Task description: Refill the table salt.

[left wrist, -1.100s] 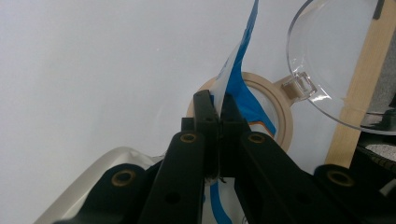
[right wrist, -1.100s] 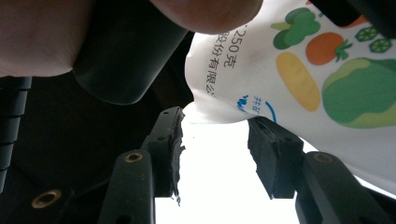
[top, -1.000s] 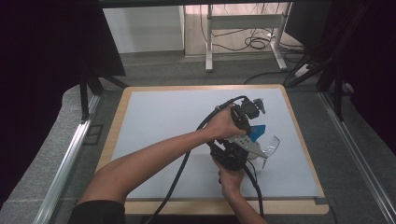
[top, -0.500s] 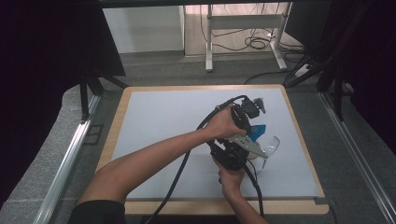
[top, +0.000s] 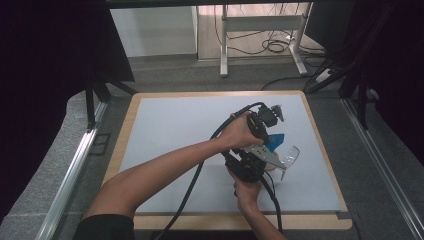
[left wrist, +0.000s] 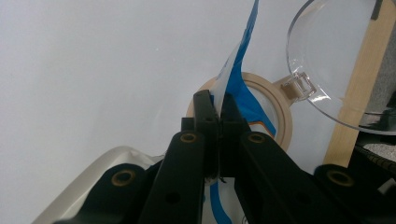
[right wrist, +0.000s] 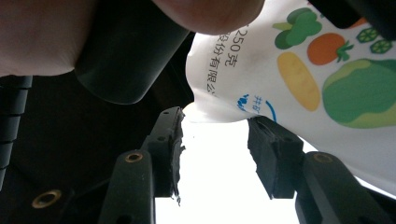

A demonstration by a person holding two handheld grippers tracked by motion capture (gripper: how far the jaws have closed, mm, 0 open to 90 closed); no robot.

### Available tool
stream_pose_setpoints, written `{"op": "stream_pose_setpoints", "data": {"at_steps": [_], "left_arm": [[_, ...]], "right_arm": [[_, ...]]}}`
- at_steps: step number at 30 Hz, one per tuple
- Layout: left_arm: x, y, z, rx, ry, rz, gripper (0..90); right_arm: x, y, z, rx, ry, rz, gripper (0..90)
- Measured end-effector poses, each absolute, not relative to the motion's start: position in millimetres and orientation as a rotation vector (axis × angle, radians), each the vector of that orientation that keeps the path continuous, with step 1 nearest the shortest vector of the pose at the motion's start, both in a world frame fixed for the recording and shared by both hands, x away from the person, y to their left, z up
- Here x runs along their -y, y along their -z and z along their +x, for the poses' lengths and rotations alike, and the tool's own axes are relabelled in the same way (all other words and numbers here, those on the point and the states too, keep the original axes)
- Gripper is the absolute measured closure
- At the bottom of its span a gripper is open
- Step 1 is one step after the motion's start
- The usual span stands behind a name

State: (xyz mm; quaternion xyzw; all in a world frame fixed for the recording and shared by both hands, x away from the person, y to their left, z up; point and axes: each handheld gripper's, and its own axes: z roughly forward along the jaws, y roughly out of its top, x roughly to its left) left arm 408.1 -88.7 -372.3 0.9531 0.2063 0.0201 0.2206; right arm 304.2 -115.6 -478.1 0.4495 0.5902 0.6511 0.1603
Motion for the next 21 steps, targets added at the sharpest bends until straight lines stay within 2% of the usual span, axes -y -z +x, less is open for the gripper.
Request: {"op": "stream_pose_setpoints", "data": {"at_steps": [21], "left_arm": [[87.1,373.2,411.1,-0.572,-0.051,2.65,90.0]], "right_arm": [[113.9,479.7,306.2,-1.672,-1.876,1.278,55.3]]}}
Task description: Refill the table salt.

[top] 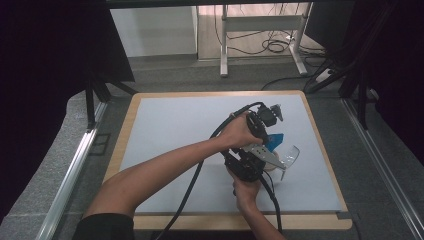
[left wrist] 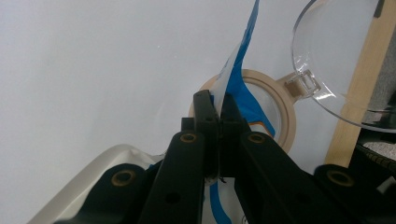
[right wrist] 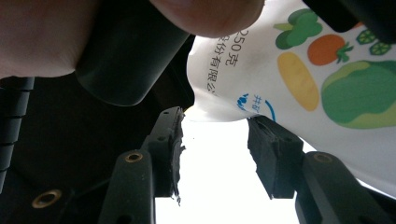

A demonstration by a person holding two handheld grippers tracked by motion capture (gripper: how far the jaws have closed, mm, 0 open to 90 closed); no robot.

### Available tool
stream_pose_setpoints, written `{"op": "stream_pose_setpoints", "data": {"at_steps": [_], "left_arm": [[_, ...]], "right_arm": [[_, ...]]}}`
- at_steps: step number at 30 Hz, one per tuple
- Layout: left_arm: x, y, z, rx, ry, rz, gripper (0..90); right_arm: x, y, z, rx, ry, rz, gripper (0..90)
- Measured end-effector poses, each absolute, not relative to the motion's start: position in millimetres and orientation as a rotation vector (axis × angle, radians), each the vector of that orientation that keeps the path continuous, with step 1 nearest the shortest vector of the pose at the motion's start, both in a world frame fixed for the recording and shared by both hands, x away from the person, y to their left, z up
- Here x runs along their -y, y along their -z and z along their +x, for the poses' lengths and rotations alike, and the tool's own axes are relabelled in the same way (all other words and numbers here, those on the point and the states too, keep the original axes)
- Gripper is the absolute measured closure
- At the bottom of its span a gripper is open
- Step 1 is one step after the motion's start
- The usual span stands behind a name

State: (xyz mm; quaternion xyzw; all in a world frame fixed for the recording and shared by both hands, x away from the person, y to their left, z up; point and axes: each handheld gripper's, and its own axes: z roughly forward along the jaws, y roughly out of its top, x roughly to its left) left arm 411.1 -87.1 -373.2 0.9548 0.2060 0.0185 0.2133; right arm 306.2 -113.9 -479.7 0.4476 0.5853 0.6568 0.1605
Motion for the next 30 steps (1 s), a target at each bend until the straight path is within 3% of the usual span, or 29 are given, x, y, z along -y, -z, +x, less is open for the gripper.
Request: {"op": "stream_pose_setpoints", "data": {"at_steps": [30], "left_arm": [[87.8,373.6,411.7,-0.565,-0.04,2.65,90.0]], "right_arm": [[115.3,478.5,306.1,-1.675,-1.872,1.279,55.5]]}}
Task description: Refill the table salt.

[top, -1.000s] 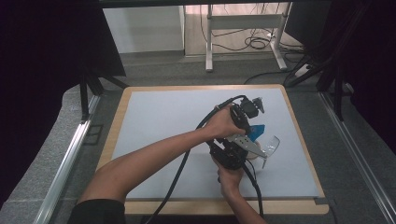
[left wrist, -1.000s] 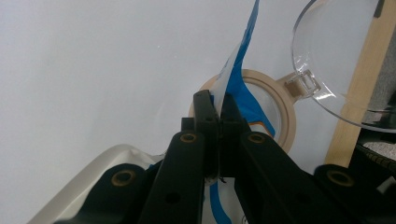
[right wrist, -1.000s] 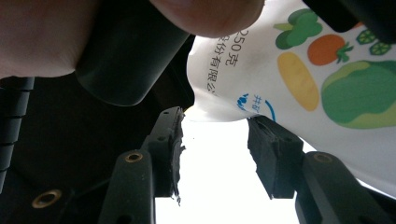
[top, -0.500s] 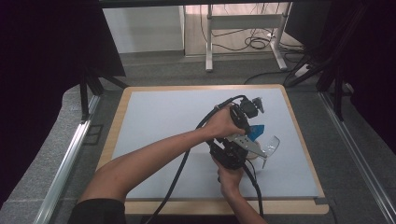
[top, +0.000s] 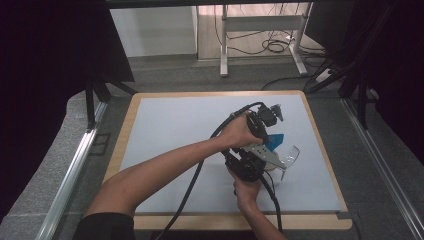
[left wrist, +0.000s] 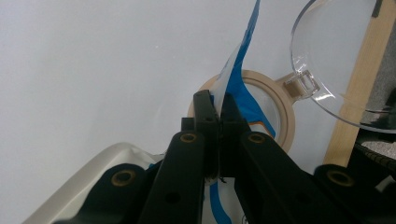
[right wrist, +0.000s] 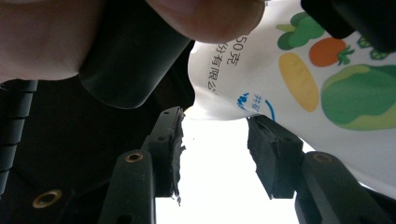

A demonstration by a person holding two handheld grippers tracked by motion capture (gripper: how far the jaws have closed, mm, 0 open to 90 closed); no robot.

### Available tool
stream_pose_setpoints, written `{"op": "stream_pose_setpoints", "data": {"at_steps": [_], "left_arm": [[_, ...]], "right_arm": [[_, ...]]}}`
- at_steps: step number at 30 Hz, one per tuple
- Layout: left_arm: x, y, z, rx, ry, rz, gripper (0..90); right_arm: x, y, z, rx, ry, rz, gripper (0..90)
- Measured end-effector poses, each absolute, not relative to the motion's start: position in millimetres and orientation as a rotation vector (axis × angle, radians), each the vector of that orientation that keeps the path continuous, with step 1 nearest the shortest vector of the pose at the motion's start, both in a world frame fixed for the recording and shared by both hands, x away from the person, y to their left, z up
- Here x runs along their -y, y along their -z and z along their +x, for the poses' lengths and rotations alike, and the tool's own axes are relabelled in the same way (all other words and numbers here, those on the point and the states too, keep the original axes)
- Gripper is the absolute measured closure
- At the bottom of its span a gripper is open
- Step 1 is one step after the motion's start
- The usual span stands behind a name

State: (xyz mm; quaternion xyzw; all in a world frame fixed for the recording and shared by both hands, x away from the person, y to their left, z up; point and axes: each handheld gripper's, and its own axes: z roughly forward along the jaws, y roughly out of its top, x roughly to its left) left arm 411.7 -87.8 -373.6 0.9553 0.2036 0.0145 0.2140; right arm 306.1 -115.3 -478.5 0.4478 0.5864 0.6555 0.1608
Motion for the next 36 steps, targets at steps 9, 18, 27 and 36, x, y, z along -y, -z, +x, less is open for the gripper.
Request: {"op": "stream_pose_setpoints", "data": {"at_steps": [9,18,27,36], "left_arm": [[87.4,373.4,411.7,-0.568,-0.044,2.651,90.0],[88.7,371.4,411.3,-0.571,-0.047,2.647,90.0],[89.1,369.6,410.0,-0.566,-0.048,2.653,90.0],[88.6,368.5,408.9,-0.571,-0.052,2.653,90.0]], "right_arm": [[114.6,478.9,306.2,-1.677,-1.868,1.272,55.5],[115.6,477.2,306.0,-1.669,-1.873,1.269,55.5],[116.8,476.3,304.9,-1.669,-1.88,1.262,55.6],[116.7,475.7,304.0,-1.663,-1.886,1.257,56.0]]}}
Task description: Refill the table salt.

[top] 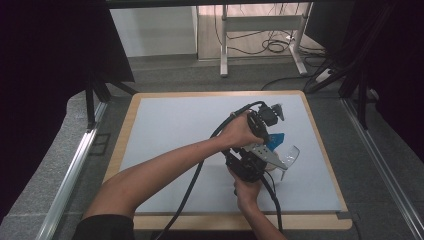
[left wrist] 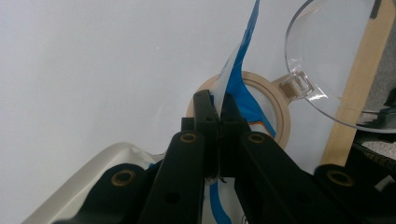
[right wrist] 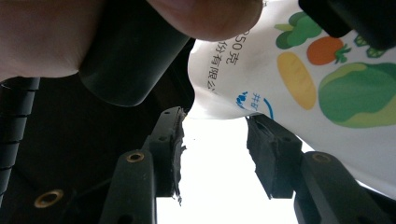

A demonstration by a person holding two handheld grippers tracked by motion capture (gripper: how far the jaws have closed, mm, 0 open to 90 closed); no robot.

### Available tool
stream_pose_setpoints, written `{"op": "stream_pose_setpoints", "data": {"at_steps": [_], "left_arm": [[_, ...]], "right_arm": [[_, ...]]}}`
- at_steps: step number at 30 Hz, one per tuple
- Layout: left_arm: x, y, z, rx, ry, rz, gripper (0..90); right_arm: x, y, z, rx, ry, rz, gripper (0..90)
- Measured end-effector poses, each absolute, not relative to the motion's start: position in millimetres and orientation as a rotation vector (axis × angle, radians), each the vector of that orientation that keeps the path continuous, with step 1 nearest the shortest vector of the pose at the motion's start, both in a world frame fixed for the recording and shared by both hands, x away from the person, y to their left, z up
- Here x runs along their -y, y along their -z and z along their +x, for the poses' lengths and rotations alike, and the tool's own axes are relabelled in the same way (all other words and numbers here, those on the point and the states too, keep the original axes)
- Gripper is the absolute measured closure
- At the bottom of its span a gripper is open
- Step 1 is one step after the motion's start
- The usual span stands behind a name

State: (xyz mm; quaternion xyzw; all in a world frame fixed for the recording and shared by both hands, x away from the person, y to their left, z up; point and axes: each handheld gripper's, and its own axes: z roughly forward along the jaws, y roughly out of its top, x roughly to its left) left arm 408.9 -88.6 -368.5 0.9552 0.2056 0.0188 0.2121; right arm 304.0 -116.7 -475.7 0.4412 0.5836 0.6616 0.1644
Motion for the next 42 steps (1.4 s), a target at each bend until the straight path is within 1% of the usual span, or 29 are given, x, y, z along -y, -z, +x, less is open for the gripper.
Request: {"op": "stream_pose_setpoints", "data": {"at_steps": [42], "left_arm": [[81,376,411,-0.574,-0.006,2.619,90.0]], "right_arm": [[115,486,304,-1.712,-1.836,1.254,55.9]]}}
